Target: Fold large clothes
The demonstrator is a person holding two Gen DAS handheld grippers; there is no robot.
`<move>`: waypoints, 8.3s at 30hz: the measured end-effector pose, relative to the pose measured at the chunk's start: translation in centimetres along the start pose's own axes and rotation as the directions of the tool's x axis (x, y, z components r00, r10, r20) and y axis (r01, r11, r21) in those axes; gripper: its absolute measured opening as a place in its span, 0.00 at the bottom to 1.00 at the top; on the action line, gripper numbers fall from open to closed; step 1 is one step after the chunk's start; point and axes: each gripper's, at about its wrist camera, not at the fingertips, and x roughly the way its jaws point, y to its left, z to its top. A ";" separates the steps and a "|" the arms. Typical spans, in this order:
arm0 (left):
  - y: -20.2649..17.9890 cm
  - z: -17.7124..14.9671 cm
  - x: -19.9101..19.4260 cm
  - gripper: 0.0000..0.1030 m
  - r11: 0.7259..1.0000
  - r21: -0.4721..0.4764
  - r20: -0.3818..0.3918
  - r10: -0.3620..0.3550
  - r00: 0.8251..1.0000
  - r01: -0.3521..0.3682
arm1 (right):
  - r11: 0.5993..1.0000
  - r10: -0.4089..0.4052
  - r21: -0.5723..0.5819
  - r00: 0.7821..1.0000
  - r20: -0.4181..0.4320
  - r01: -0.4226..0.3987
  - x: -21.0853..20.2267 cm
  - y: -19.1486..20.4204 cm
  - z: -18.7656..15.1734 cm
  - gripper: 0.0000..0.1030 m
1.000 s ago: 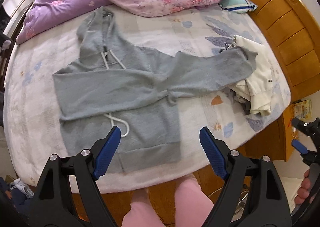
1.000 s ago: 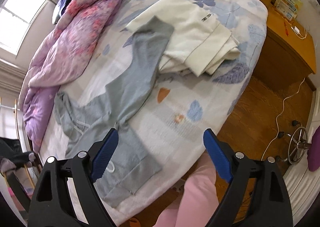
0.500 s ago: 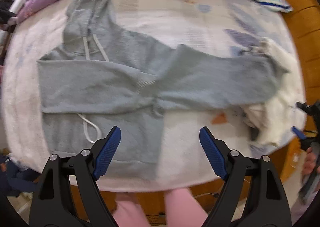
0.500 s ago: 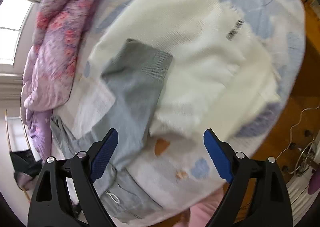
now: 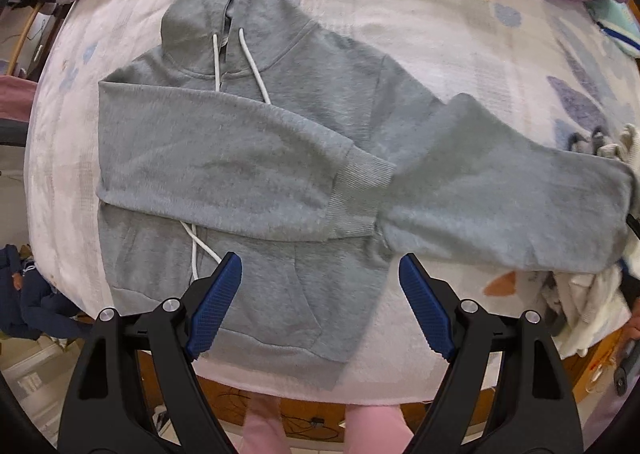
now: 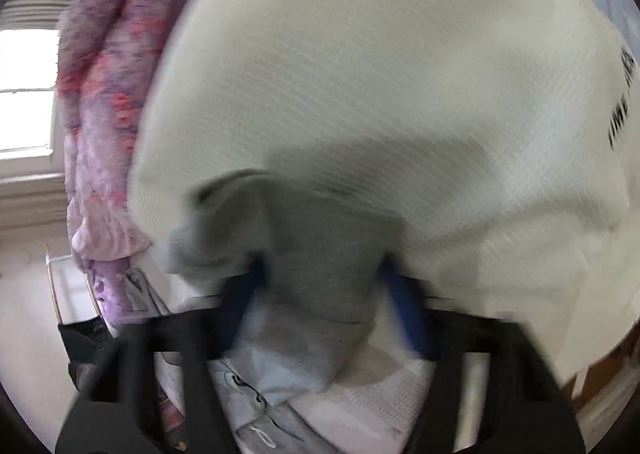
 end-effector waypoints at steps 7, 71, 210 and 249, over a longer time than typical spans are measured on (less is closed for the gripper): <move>-0.5 2.0 1.7 0.54 0.998 0.023 0.043 -0.054 0.998 0.053 | 0.995 0.064 -0.075 0.996 0.069 -0.059 -2.2 2.5 -0.7 0.13; 44.3 -2.3 10.1 0.12 0.932 -0.332 0.016 -0.151 0.988 0.148 | 0.624 -0.294 -0.737 0.795 -0.530 -0.260 32.8 35.9 -54.2 0.77; 28.3 23.0 -3.9 0.80 1.000 0.012 0.198 -0.022 0.980 0.020 | 0.763 -0.235 -0.638 0.964 -0.122 0.105 18.6 46.1 -20.3 0.86; 28.7 35.4 5.8 0.13 0.986 0.090 0.331 -0.161 0.930 0.138 | 0.697 -0.145 -0.717 0.973 -0.178 -0.027 34.5 51.5 -19.1 0.06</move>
